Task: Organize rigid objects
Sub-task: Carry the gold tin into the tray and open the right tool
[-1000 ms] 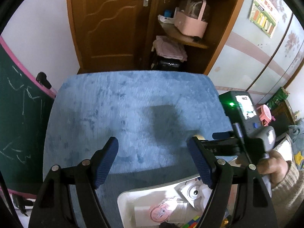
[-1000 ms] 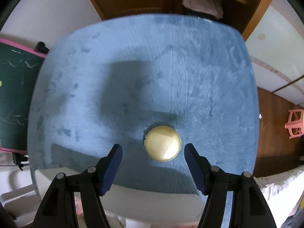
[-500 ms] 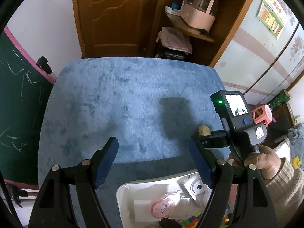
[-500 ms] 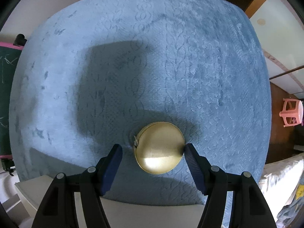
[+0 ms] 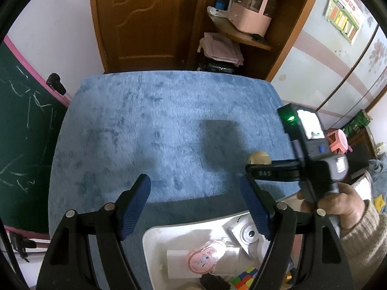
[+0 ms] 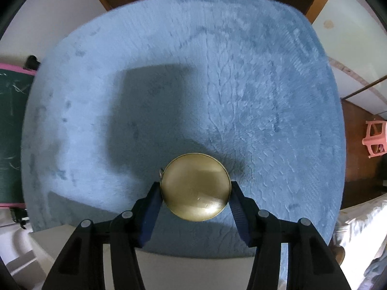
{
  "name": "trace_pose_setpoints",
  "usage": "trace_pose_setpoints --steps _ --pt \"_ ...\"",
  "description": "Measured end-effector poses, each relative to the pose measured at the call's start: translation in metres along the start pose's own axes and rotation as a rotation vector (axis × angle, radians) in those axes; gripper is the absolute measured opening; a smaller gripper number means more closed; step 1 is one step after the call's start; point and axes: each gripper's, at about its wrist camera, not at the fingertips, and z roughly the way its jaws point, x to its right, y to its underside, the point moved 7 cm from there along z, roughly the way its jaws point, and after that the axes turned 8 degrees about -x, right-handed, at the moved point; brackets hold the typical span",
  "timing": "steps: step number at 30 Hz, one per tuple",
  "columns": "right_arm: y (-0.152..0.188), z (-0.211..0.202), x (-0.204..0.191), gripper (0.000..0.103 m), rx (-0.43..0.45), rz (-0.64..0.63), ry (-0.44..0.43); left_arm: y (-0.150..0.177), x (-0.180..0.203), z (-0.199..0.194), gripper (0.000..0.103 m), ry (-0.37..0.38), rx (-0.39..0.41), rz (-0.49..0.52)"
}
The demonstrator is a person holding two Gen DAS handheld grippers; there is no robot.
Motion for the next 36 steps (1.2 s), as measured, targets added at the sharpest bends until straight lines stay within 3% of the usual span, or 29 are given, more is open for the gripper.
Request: trace_pose_setpoints --steps 8,15,28,36 --pt "0.033 -0.078 -0.011 0.055 0.142 -0.069 -0.065 0.008 0.013 -0.024 0.079 -0.011 0.036 0.007" --pt "0.072 -0.123 -0.025 0.055 0.216 -0.125 -0.086 0.025 0.025 -0.050 0.079 -0.033 0.061 0.018" --pt "0.153 -0.135 -0.035 0.056 0.249 -0.153 -0.036 0.067 0.037 -0.078 0.079 -0.039 0.036 0.009" --pt "0.185 -0.136 -0.037 0.056 0.248 -0.084 -0.032 0.087 0.037 -0.091 0.079 -0.041 0.028 0.034"
